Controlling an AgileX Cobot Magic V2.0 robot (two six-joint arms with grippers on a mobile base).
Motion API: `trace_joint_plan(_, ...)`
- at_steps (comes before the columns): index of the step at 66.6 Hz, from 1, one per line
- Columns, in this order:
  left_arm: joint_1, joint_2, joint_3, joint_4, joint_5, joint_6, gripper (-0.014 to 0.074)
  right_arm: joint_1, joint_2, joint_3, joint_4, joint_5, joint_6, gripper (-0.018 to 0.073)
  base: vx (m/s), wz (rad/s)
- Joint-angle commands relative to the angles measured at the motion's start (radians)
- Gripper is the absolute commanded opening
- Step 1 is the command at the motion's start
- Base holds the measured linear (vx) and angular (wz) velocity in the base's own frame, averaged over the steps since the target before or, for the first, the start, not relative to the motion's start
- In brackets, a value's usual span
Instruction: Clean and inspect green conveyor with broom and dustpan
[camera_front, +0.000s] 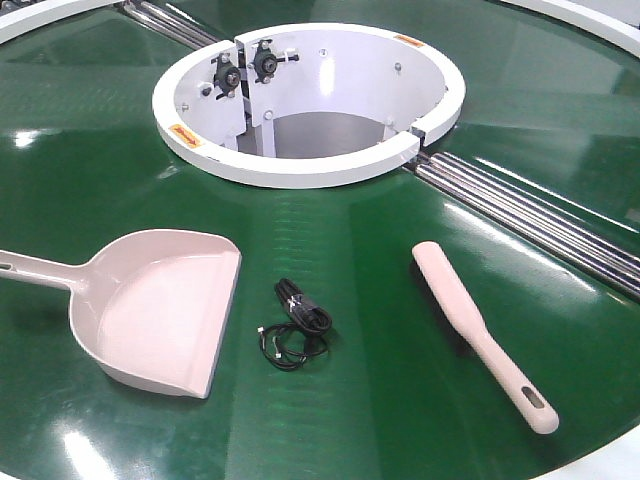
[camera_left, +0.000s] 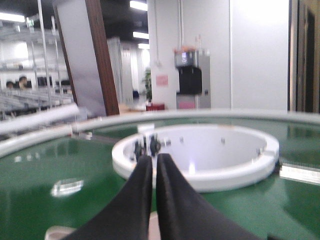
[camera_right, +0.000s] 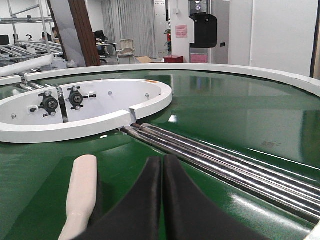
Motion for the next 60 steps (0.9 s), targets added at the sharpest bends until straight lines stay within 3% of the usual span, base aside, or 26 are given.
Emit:
trace_joint_plan(1,-0.003,0.081,-0.118,-0.002,-0.024,-0.023,-0.0007,0.001,-0.018,0.013,-0.005,-0.067,-0.006,-0.001,0.0,0.0)
trace_joint_plan(12,-0.003,0.272,-0.28,-0.002,0.196,-0.024,-0.0007,0.001,-0.018,0.013,-0.005,-0.067,-0.006,-0.001,0.0,0.0)
trace_joint_plan(18,-0.003,0.364,-0.314,-0.002,0.253,-0.024,-0.0007,0.001,-0.018,0.013,-0.005,-0.067,-0.006,-0.001,0.0,0.0)
trace_joint_plan(46,-0.003,0.567,-0.309,-0.009,0.221,-0.023,0.0002,0.001,-0.018,0.013,-0.005,-0.067,-0.006,-0.001,0.0,0.0)
trace_joint_plan(60,-0.003,0.576,-0.31,-0.009,0.165,-0.023,0.0136,0.001,-0.018,0.013,-0.005,-0.067,-0.006,-0.001,0.0,0.0)
